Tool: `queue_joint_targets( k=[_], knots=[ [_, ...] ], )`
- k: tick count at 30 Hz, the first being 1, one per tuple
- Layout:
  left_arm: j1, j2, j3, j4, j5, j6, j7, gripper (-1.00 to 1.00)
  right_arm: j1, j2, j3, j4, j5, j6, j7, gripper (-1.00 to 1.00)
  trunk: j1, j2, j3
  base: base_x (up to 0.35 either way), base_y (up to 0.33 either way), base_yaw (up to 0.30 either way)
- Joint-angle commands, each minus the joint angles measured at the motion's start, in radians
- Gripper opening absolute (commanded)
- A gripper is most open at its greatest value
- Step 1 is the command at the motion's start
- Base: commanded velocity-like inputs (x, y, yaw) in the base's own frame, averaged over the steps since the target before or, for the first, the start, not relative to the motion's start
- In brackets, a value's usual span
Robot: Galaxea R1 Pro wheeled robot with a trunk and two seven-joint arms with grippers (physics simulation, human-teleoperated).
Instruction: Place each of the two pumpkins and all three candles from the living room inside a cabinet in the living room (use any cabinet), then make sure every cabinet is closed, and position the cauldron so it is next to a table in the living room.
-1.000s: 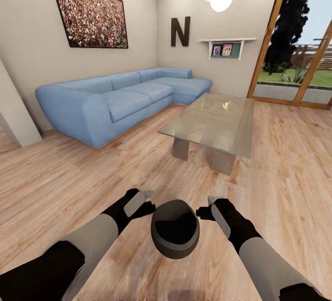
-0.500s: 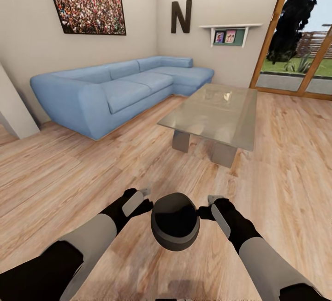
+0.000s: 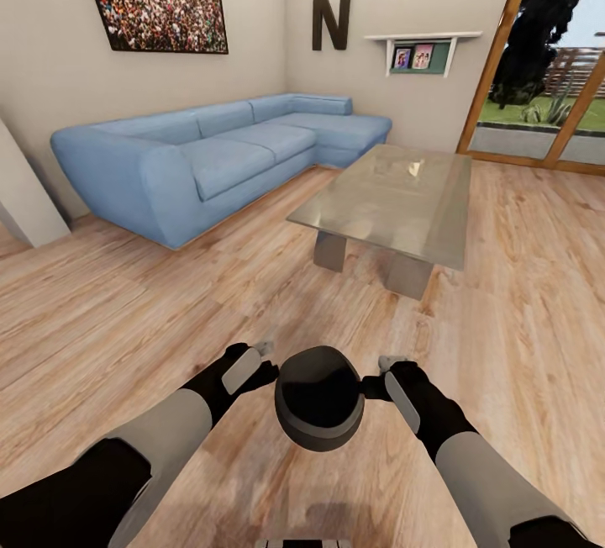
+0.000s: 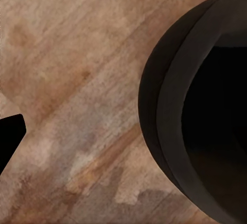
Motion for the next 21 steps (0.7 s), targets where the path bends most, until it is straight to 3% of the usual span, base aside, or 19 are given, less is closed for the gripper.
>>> queue_joint_targets(
  k=[1,9,21],
  knots=[
    [0.0,0.0,0.0,0.0,0.0,0.0,0.0,1.0,0.0,0.0,0.0,0.0,0.0,0.0,0.0,1.0,0.0,0.0,0.0,0.0,0.0,0.0],
    [0.0,0.0,-0.003,0.0,-0.001,0.0,-0.003,1.0,0.0,0.0,0.002,0.0,-0.001,0.0,0.0,1.0,0.0,0.0,0.0,0.167,0.0,0.0],
    [0.0,-0.009,-0.006,-0.003,-0.001,0.001,-0.002,1.0,0.0,0.001,0.002,0.001,-0.001,0.0,0.0,1.0,0.0,0.0,0.0,0.017,0.0,0.0]
  ],
)
